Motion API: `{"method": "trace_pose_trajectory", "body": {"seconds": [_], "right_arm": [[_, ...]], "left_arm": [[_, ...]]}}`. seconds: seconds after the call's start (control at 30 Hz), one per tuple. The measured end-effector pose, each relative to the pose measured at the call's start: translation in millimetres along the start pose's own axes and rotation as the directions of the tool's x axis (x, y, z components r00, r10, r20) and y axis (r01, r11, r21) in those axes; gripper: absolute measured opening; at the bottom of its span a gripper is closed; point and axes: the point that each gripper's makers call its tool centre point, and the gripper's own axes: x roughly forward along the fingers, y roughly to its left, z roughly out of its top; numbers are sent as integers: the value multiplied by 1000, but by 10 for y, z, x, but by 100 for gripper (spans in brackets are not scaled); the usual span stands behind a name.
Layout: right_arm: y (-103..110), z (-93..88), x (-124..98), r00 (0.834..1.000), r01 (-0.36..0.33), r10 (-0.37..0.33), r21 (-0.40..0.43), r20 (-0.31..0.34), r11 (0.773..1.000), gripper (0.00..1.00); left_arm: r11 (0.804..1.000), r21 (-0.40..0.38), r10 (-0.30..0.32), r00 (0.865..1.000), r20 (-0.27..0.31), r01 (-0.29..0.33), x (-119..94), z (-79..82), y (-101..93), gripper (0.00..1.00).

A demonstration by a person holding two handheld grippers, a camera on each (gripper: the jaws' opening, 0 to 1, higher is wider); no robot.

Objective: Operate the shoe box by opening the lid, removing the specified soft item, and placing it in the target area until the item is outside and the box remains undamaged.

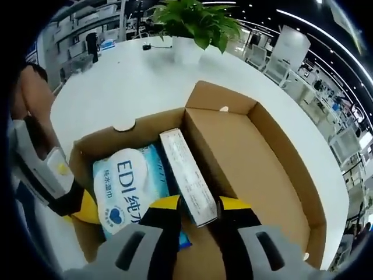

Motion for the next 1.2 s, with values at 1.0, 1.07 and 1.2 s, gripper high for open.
{"method": "trace_pose_trajectory", "body": {"seconds": [1.0,1.07,1.2], "right_arm": [[-193,-390,-215,999,18,-17,14,-41,1000,21],[-204,-435,-240,999,23,-22,23,-42,999,21],[-222,-502,-278,998,30,-28,37,-47,999,21]], "left_arm": [[1000,5,-5,1000,1,5,3,5,0,5],[1000,4,-7,1000,0,7,4,5,0,5],[1000,3,-6,1000,-4,6,-1,9,-4,5]]}}
